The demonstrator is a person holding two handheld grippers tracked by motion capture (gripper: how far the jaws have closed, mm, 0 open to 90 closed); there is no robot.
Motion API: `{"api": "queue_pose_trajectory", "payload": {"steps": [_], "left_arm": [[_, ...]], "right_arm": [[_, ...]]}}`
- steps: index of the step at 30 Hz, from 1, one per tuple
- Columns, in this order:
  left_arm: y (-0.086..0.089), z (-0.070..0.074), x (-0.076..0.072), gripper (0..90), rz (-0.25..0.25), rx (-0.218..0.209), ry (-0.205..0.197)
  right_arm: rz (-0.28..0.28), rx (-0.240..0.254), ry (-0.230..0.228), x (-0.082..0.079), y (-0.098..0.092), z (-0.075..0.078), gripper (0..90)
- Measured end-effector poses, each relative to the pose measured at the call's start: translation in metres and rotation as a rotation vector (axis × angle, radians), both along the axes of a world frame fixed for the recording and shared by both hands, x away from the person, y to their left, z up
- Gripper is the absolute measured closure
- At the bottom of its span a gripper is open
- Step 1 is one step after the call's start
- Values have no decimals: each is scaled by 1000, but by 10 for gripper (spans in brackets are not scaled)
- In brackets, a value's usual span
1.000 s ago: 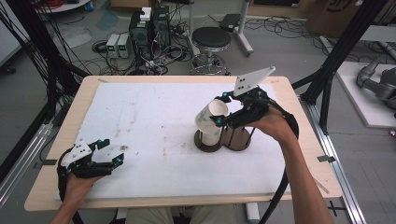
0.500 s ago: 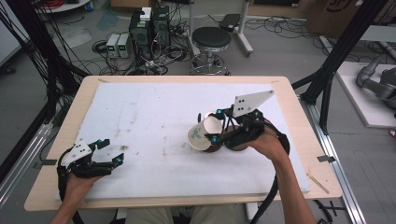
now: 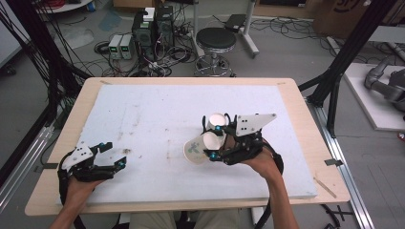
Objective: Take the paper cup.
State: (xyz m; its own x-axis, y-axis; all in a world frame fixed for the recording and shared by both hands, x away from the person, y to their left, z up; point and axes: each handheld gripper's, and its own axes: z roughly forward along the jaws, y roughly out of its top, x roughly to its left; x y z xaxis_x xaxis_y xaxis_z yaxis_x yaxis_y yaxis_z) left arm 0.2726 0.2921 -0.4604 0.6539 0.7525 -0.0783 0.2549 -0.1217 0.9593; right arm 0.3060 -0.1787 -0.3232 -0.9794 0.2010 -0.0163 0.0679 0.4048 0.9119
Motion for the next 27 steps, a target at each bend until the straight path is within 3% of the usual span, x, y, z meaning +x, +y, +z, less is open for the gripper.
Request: {"api": "queue_pose_trajectory", "payload": {"steps": [10, 12, 27], "left_arm": [[0, 0, 0, 155, 3, 2, -7], [0, 0, 0, 155, 3, 1, -3], [0, 0, 0, 155, 1, 0, 1]], "right_arm": [[8, 74, -10, -2, 2, -16, 371], [2, 58, -5, -2, 3, -17, 371], [-7, 77, 22, 0, 3, -25, 371]]}}
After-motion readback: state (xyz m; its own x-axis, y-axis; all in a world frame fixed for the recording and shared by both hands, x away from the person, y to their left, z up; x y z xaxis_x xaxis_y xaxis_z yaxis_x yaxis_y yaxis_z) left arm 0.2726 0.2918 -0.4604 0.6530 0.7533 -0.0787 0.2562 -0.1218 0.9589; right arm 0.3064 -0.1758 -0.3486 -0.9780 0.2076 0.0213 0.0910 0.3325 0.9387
